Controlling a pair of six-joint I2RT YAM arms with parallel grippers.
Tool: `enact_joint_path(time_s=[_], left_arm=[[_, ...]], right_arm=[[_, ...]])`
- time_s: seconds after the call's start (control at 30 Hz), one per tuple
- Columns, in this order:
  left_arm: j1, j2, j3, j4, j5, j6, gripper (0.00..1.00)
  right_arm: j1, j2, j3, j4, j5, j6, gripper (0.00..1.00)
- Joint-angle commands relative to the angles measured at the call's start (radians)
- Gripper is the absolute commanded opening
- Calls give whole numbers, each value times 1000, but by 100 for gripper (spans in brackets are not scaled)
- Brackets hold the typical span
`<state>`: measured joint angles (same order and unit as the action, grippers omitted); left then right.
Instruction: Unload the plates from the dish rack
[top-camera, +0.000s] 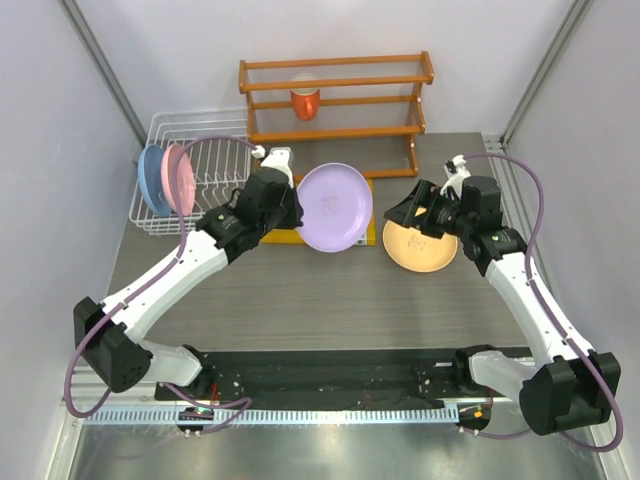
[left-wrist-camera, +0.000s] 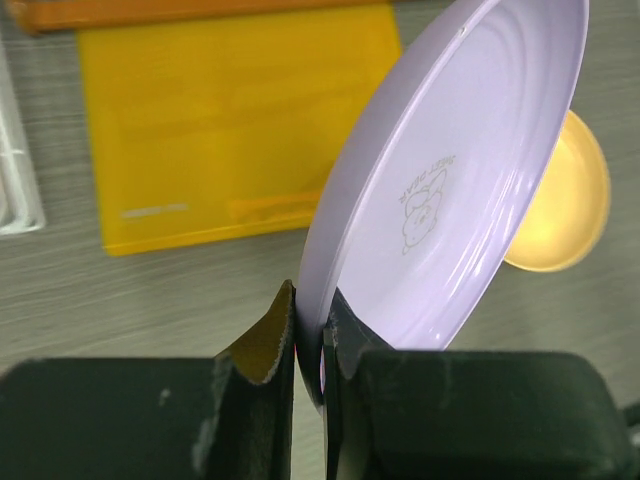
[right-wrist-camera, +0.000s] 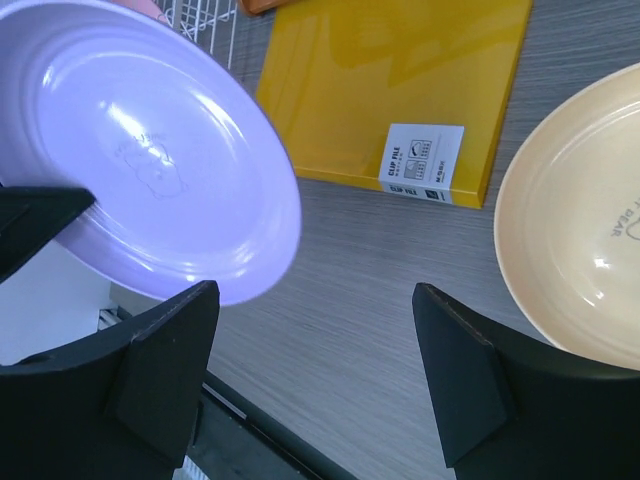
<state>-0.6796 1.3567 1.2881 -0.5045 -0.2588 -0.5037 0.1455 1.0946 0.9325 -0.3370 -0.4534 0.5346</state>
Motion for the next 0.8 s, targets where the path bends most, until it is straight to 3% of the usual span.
enact_joint_path(time_s=[0.0,0.23,0.33,0.37,0.47,0.5,0.53,0.6,0.63,0.67,0.77], left_arm=[[-41,-19,4,127,96,-75,0],[-72,-13,-38,214,177,-108,0],[-77,-13,-59,231,190,-122,0],[-78,-14,-65,236,190,-125,0],[-80,-25,-88,251,187,-127,0],[-80,-31,-101,262,187,-127,0],[-78,-34,-105,265,176,-127,1],[-78,-37,-111,265,164,-119,14],[-80,-41,-111,264,146,-113,32],[-78,-41,-111,259,138,-98,42],[-78,-45,-110,227,93,-61,63]], right_arm=[[35,4,-9,82,-1,44,84],[52,50,-44,110,22,47,78],[55,62,-57,110,36,41,53],[55,62,-60,108,38,38,39],[54,59,-64,110,38,36,20],[55,57,-64,110,42,36,9],[55,50,-66,107,45,38,6],[55,42,-66,90,90,38,3],[54,34,-64,78,119,34,1],[48,25,-58,66,143,31,1],[-4,21,-52,3,219,25,1]])
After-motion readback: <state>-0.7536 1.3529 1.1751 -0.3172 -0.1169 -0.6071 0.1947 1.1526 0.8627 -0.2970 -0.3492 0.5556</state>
